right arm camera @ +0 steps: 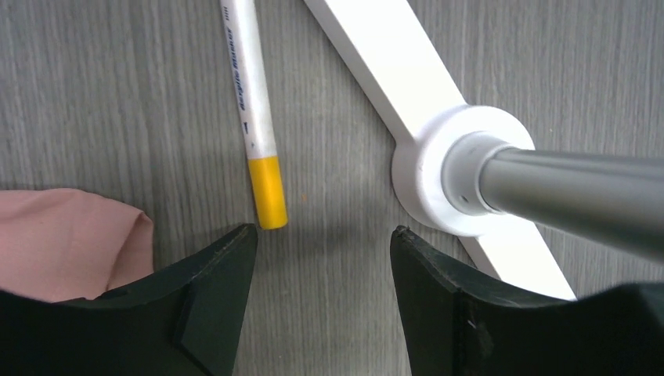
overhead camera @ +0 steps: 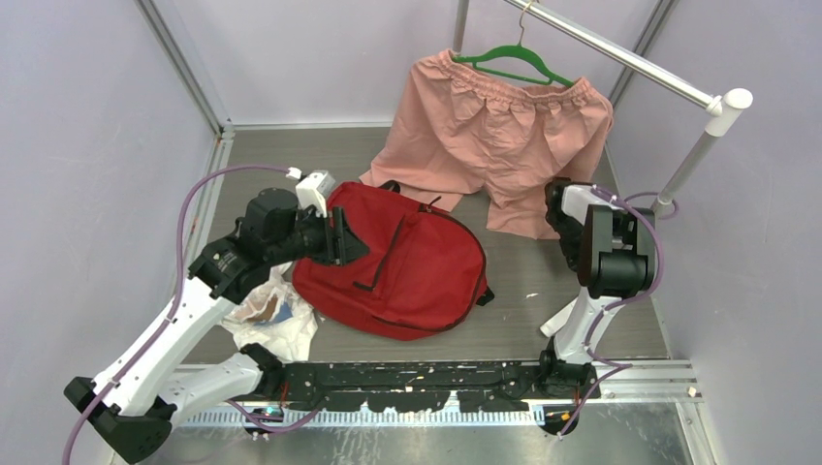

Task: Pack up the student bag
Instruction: Pick up the stationery from the center of the board.

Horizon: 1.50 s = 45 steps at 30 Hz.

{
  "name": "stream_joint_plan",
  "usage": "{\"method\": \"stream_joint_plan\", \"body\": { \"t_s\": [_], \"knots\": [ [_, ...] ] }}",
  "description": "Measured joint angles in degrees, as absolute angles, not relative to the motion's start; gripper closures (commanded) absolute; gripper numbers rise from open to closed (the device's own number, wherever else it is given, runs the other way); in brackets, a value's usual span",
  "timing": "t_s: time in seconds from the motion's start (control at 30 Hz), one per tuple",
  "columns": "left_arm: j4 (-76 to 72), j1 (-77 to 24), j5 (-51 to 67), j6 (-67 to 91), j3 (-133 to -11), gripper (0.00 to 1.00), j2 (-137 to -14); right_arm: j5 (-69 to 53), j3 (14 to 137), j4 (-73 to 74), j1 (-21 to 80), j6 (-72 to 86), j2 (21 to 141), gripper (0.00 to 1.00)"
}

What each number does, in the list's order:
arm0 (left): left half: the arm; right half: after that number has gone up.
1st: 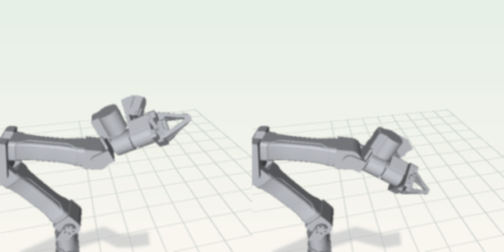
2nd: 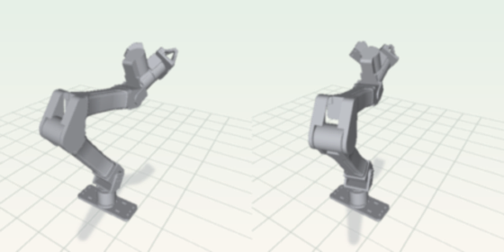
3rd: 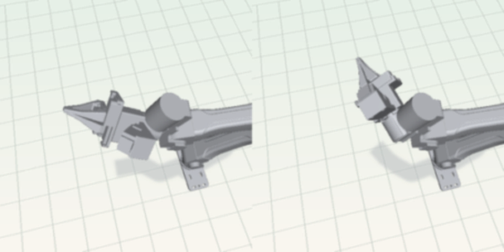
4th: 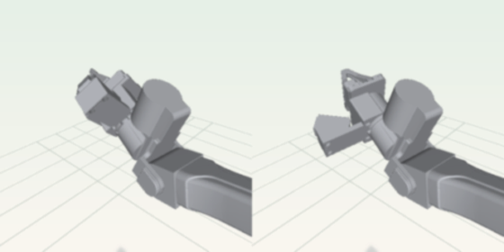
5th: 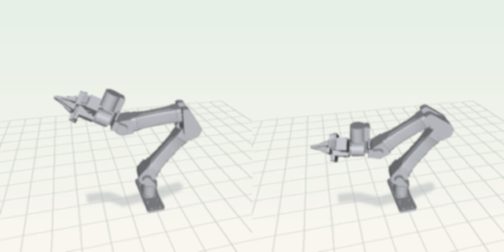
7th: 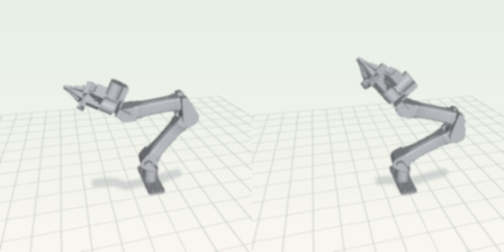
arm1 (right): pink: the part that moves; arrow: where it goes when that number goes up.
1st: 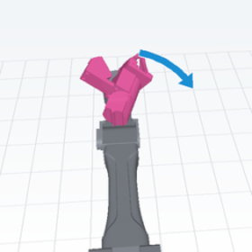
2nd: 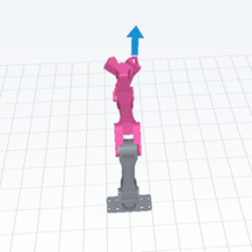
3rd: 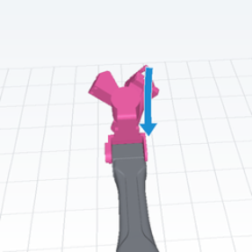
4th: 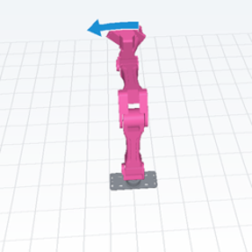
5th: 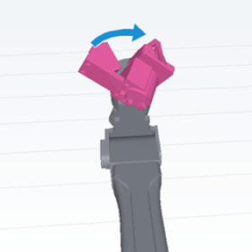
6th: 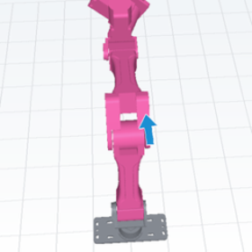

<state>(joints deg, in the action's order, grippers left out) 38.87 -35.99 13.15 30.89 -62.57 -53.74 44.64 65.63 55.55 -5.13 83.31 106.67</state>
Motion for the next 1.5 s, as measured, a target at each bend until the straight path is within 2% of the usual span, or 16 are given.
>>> {"method": "stream_joint_plan", "body": {
  "t_s": [0.5,0.77,0.9,1.0,1.1,1.17,1.27,1.5],
  "knots": [
    [38.4,-36.0,12.4,34.4,-62.6,0.57,-51.3,41.3,66.4,45.9,-8.2,69.1,106.7,0.29],
    [38.3,-36.0,12.4,34.5,-62.6,0.57,-50.3,33.4,65.8,38.3,-13.8,63.5,105.4,0.29],
    [38.0,-36.0,12.4,34.5,-62.6,0.57,-50.3,29.3,64.7,35.0,-15.7,62.0,104.6,0.45],
    [37.5,-36.0,12.4,34.6,-62.6,0.58,-50.3,27.3,64.0,33.0,-16.6,60.5,104.1,0.5],
    [37.0,-36.0,12.4,34.5,-62.6,0.58,-50.3,26.1,63.0,32.1,-17.1,58.9,103.4,0.65],
    [36.9,-36.0,12.4,34.6,-62.6,0.58,-50.3,25.3,62.5,31.4,-17.4,58.2,102.9,0.81],
    [36.8,-36.0,12.4,34.6,-62.6,0.59,-50.3,23.9,61.6,29.4,-17.7,57.4,102.4,0.97],
    [36.2,-36.0,12.4,34.7,-61.7,0.59,-49.3,20.6,59.1,25.5,-18.0,56.2,100.6,0.99]
  ]
}}
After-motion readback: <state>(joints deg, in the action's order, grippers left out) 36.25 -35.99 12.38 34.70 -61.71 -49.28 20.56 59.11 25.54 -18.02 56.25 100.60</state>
